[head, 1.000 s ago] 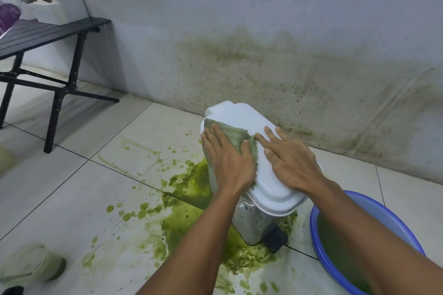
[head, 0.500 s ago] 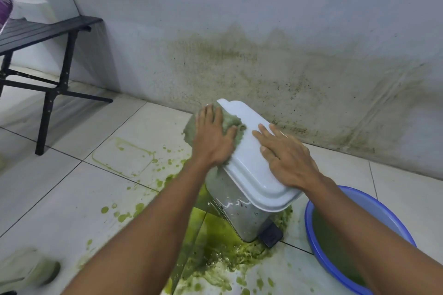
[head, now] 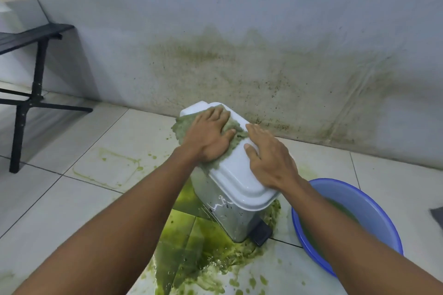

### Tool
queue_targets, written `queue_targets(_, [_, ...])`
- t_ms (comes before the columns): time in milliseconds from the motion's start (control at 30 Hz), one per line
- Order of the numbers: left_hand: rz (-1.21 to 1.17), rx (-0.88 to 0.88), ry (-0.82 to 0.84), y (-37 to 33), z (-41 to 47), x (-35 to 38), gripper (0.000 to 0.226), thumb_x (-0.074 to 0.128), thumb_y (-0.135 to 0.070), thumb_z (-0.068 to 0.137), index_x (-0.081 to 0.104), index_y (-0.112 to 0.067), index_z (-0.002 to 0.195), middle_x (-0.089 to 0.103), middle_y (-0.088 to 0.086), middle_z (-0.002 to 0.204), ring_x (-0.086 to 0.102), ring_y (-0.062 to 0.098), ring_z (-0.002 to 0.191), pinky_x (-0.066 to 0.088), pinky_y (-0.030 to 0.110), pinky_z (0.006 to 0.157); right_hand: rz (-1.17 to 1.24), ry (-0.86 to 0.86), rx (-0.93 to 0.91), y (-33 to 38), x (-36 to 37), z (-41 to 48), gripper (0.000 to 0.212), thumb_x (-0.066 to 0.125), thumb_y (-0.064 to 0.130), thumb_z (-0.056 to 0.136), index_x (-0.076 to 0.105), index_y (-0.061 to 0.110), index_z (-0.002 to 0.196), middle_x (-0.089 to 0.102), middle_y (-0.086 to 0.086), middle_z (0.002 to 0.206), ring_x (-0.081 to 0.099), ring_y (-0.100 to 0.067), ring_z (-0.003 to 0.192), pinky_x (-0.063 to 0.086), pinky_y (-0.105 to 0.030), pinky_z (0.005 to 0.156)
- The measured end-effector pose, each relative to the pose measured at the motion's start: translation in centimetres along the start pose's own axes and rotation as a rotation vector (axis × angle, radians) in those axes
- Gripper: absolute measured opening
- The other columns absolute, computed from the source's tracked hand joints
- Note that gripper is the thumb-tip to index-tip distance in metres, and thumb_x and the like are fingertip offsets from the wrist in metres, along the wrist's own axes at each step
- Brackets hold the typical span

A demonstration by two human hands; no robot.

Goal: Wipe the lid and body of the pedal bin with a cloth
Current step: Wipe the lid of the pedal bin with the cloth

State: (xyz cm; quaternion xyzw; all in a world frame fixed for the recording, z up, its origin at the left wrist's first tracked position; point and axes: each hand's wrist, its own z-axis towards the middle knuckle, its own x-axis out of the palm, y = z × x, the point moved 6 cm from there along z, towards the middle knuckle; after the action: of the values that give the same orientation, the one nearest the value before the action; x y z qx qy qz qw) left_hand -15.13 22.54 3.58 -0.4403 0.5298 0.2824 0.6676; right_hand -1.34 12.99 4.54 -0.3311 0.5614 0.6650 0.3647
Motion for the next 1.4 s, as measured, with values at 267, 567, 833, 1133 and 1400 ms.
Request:
queue_targets(267, [0.075,0.145,0.167,-3.4,2.9,1.2,0.072,0.021,-0.059,0.106,0.003,-0.021,0.164,-0.002,-0.001,0.172,-0.008,0.017,0.158,-0.006,0.036,0.127,0.159,-0.460,-0.124,-0.6,-1.4,-1.6,0.024,0.058,0.012,0.085,0.076,0.003,0.099,0.076,-0.010,0.100,0.071,-0.026,0.099,0.055,-0.032,0.090])
queue_targets(567, [0.118,-0.048,0.119,-1.2,3.9,1.5,0.075,0.013,-0.062,0.105,-0.003,-0.020,0.164,-0.010,0.002,0.172,-0.013,0.020,0.158,-0.008,0.042,0.128,0.050,-0.381,-0.464,4.6,3.3,-6.0,0.012,0.068,0.009,0.081,0.072,-0.002,0.085,0.073,-0.016,0.102,0.064,-0.032,0.108,0.049,-0.036,0.099])
queue_targets(833, [0.072,0.353,0.211,-7.8,1.2,2.9,0.069,0.025,-0.065,0.103,0.017,-0.031,0.163,0.009,-0.006,0.172,-0.002,0.014,0.158,-0.004,0.041,0.128,-0.074,-0.448,-0.706,4.3,4.1,-7.1,0.014,0.065,0.004,0.090,0.071,-0.006,0.098,0.071,-0.016,0.099,0.064,-0.031,0.098,0.052,-0.038,0.090])
queue_targets(1133, [0.074,0.000,0.113,0.5,0.8,0.4,0.075,0.022,-0.069,0.101,0.003,-0.033,0.164,-0.007,-0.006,0.171,-0.010,0.013,0.158,-0.006,0.037,0.128,-0.051,-0.400,-0.673,1.5,3.0,-6.5,0.036,0.077,0.018,0.084,0.070,-0.003,0.113,0.068,-0.013,0.123,0.061,-0.029,0.117,0.049,-0.037,0.101])
queue_targets(1400, [0.107,-0.180,0.083,-3.3,1.5,1.4,0.076,0.016,-0.060,0.105,-0.001,-0.016,0.164,-0.010,0.010,0.171,-0.013,0.029,0.158,-0.008,0.048,0.127,0.209,-0.540,-0.202,-3.0,-0.1,-8.6,0.081,0.085,0.010,0.068,0.051,0.006,0.142,0.050,0.000,0.147,0.038,-0.019,0.144,0.037,-0.029,0.114])
